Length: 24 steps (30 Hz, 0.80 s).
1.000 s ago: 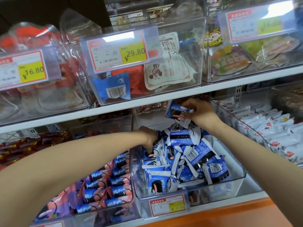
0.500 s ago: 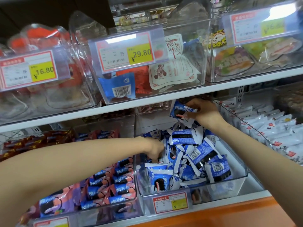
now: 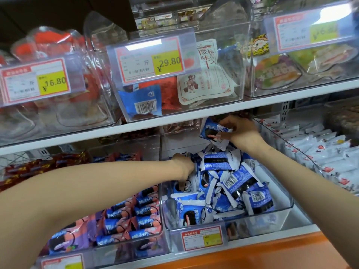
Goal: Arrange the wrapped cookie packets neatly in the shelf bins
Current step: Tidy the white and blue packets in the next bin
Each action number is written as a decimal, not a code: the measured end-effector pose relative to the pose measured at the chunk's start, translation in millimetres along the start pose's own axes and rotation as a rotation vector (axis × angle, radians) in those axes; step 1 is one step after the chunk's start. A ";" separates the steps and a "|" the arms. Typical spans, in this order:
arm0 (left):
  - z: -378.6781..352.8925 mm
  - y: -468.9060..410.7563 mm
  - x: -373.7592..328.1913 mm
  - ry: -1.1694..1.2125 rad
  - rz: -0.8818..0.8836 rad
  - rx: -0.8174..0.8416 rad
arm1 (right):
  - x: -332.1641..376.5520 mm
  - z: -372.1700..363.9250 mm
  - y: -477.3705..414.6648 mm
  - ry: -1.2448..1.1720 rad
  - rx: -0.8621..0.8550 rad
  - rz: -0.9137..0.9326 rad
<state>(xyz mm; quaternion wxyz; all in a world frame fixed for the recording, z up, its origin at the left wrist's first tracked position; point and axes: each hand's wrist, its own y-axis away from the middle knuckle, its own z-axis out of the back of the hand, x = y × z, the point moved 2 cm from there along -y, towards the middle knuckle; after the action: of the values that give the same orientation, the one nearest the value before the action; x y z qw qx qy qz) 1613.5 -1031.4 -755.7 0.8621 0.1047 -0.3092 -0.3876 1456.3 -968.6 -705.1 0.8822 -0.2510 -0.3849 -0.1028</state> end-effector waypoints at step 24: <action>0.6 17.4 2.3 0.305 -0.270 0.114 | -6.2 2.0 0.6 -0.033 -0.024 0.032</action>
<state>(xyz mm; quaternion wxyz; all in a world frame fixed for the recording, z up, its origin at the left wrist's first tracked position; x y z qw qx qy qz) 1624.8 -1021.3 -746.9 0.8319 0.2514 -0.1796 -0.4610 1451.1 -967.1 -708.6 0.8741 -0.2694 -0.3942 -0.0893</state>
